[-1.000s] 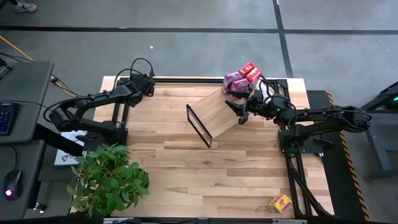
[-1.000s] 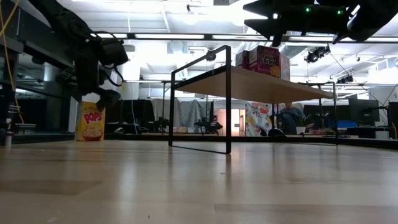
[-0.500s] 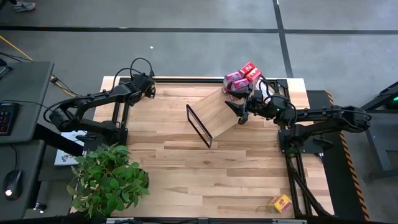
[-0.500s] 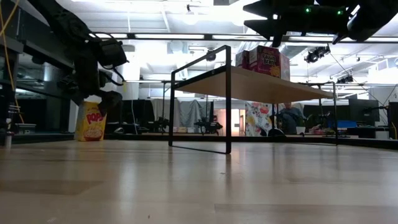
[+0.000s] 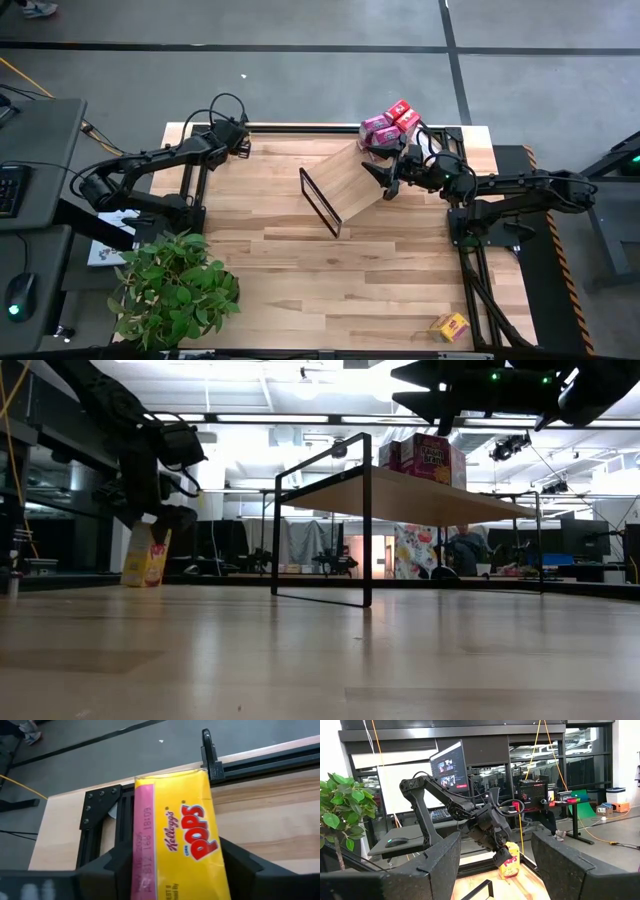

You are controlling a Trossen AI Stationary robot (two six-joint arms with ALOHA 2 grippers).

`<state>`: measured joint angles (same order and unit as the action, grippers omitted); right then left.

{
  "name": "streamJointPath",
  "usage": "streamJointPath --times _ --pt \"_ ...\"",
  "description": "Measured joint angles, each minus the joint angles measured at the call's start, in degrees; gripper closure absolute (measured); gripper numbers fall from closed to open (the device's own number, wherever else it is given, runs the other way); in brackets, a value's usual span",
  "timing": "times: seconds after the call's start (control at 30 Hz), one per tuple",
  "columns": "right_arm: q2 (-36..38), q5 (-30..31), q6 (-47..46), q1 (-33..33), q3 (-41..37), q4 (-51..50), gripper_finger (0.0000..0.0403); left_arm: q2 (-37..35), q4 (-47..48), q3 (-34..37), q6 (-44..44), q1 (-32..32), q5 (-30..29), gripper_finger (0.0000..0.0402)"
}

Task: Stack cereal on shelf
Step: Put the top yellow cereal box on the shelf

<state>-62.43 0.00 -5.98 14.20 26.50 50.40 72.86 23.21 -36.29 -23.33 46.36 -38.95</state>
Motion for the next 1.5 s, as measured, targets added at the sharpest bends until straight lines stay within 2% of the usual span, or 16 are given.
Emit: streamJointPath --times 0.23,0.4,0.53,0.7,0.87,1.13,1.33,1.5 --pt "0.0 0.0 0.0 0.0 0.0 0.0 0.0168 -1.7 2.8 -1.6 -0.2 -1.3 2.7 0.0224" --pt "0.0 0.0 0.0 0.0 0.0 0.0 0.0168 -6.4 5.1 -3.9 -0.5 -4.4 3.5 0.0225" --pt "0.0 0.0 0.0 0.0 0.0 0.0 0.0168 -11.5 5.3 -5.9 -0.6 -8.2 6.2 0.0232" --pt "0.0 0.0 0.0 0.0 0.0 0.0 0.0168 -17.1 4.9 -9.6 -0.6 -13.9 6.3 0.0251" --pt "0.0 0.0 0.0 0.0 0.0 0.6 0.0168 -18.9 0.8 -13.3 2.4 -21.4 7.2 0.0267" --pt "0.0 0.0 0.0 0.0 0.0 1.3 0.0168 -13.6 -6.4 -19.5 7.4 -33.0 8.2 0.0268" --pt "0.0 0.0 -2.4 0.0 0.0 2.2 0.0168 -3.7 -6.9 -27.0 9.8 -38.3 10.1 0.0269" --pt "0.1 -0.3 -3.0 0.0 0.0 3.9 0.0169 5.5 -7.8 -34.3 12.6 -40.3 10.9 0.0269"
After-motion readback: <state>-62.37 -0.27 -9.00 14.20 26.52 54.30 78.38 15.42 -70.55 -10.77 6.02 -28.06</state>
